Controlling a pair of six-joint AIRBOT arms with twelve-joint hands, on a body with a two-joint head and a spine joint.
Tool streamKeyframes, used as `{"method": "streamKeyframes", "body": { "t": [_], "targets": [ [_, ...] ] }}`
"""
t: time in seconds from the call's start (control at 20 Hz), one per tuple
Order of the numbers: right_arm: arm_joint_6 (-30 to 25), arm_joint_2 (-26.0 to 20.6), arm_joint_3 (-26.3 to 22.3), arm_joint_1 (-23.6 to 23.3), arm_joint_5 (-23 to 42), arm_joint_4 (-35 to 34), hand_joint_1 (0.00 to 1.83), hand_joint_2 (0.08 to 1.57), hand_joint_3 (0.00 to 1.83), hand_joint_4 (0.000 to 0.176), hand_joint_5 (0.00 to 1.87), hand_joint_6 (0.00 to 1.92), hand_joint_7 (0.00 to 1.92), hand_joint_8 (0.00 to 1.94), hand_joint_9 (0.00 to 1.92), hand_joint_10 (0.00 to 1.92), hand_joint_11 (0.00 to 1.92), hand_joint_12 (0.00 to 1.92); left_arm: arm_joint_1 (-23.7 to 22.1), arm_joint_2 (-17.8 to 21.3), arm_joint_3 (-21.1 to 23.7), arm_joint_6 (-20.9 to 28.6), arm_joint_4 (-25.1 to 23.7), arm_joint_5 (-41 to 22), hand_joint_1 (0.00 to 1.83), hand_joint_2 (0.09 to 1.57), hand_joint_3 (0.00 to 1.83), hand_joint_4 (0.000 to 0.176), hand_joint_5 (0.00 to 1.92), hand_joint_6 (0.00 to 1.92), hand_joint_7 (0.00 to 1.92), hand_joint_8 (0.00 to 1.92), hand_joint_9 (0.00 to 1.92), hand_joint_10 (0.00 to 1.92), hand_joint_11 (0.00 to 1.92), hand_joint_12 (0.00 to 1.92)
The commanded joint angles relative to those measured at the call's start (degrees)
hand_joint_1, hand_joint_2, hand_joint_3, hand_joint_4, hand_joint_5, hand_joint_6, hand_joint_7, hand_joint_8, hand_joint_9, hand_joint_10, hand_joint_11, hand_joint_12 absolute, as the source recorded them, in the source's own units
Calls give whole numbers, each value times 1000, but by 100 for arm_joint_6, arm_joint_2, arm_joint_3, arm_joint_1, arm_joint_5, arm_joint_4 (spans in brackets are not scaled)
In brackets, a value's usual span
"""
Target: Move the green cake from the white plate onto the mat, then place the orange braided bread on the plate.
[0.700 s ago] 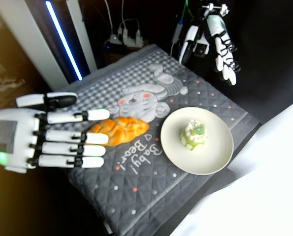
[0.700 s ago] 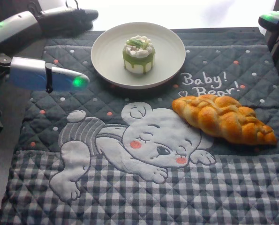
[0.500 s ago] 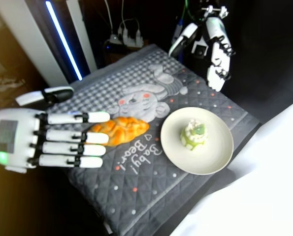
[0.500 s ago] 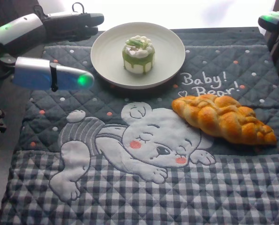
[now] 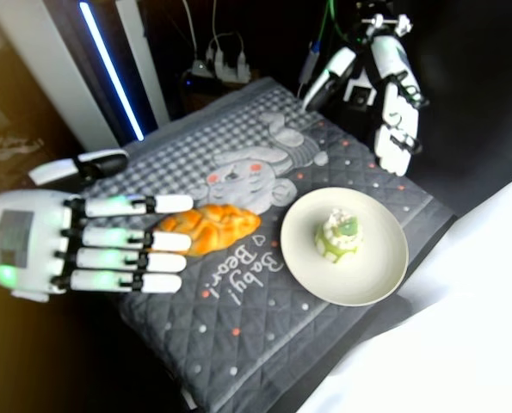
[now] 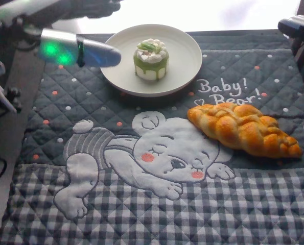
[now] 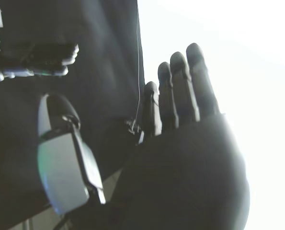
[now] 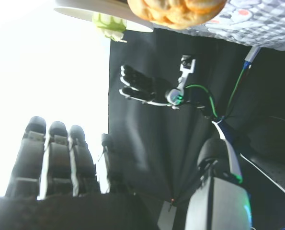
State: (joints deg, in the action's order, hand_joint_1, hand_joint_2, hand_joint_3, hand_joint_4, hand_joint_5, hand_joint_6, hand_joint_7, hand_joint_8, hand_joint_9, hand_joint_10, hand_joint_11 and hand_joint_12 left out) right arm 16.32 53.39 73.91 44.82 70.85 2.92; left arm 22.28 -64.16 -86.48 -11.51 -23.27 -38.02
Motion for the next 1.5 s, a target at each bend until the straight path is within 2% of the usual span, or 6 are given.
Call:
{"method": "streamKeyframes", "body": {
  "t": [0.0,0.4,0.75,0.95,1.35,1.45],
  "targets": [
    [-55,-42,29,-33,693,-221,418,726,32,130,0,0,0,0,0,0,0,0,-112,-12,-52,171,63,-347,667,864,0,79,269,1,348,0,373,0,343,76],
    [-55,49,55,-33,694,-219,430,721,20,122,0,0,0,0,0,0,0,0,-927,-520,-826,2151,-2339,618,724,814,0,109,247,0,365,0,373,4,287,66],
    [-56,152,90,-33,694,-220,474,772,37,125,0,0,0,0,0,0,0,0,-1427,-847,-1137,4046,-4978,1018,791,779,0,25,179,3,355,2,371,3,313,72],
    [-56,188,97,-33,695,-221,437,758,25,112,0,0,0,0,0,0,0,0,-1459,-1121,-1309,4393,-5708,1164,861,761,0,0,194,6,324,5,358,8,345,85],
    [-169,283,96,-34,752,-214,418,736,9,168,0,0,0,0,0,0,0,0,-1459,-1581,-1678,4393,-6224,1805,759,746,3,10,262,13,423,9,433,9,396,62],
    [-183,308,95,-34,772,-211,414,729,6,157,0,0,0,0,0,0,0,0,-1459,-1657,-1739,4393,-6336,1972,796,739,0,0,310,24,447,13,458,14,418,67]
  ]
}}
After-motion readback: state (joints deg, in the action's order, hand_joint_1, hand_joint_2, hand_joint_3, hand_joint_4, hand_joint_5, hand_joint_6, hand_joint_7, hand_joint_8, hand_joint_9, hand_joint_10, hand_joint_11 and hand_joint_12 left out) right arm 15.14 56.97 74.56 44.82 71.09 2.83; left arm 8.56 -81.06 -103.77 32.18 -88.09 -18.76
